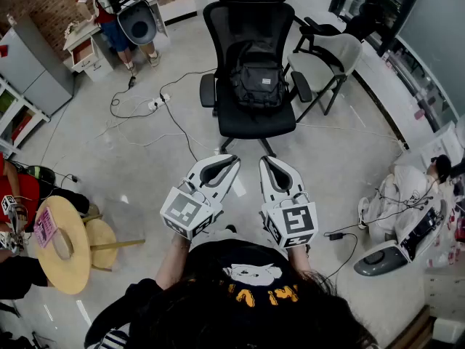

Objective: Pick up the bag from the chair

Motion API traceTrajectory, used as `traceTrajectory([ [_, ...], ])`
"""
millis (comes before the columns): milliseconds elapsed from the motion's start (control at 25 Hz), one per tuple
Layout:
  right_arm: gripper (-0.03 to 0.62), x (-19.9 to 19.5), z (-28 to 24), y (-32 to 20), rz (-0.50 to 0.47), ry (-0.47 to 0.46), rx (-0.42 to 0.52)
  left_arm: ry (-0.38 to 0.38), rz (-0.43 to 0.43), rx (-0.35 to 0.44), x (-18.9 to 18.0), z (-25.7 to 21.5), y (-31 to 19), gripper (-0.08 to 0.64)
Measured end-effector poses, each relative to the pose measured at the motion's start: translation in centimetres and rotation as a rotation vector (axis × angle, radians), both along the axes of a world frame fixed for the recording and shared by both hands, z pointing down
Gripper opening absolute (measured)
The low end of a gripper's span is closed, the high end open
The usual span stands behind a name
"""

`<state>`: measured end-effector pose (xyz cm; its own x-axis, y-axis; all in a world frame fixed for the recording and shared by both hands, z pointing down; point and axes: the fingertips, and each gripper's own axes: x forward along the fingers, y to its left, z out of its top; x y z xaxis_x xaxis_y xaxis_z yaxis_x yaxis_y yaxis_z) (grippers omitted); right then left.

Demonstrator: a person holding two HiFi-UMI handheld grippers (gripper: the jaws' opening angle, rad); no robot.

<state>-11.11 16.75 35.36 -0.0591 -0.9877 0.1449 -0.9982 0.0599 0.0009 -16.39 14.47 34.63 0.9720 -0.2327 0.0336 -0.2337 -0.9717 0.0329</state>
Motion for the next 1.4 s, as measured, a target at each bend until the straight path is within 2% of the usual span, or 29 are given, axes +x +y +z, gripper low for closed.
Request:
traceTrajectory([
  [240,0.006,0.2,-0.2,0.3,0.016,-0.031,0.012,-0.018,0.001,-0.009,-0.1,0.3,0.5,0.029],
  [600,0.006,-0.8,0.7,-0.5,0.018,-0.028,0.024,-0.022,0.018,-0.011,-1.4,1.2,0.0,0.028],
  [1000,0.006,-2.7,2.2,-2.6,-0.033,0.009,-0.013,-0.032,-0.006,-0.039,-2.2,2.8,-2.0,0.028],
  [1200,0.006,-2.0,2.7,-5.0,-0.062,-0.001,-0.015,-0.033,-0.039,-0.030,-1.6,3.3,-3.8,0.028],
  [1400,0.006,-0.1,4.0,-8.2,-0.112,-0.008,-0.032,-0.041,-0.094,-0.056,-0.2,4.4,-6.7,0.028],
])
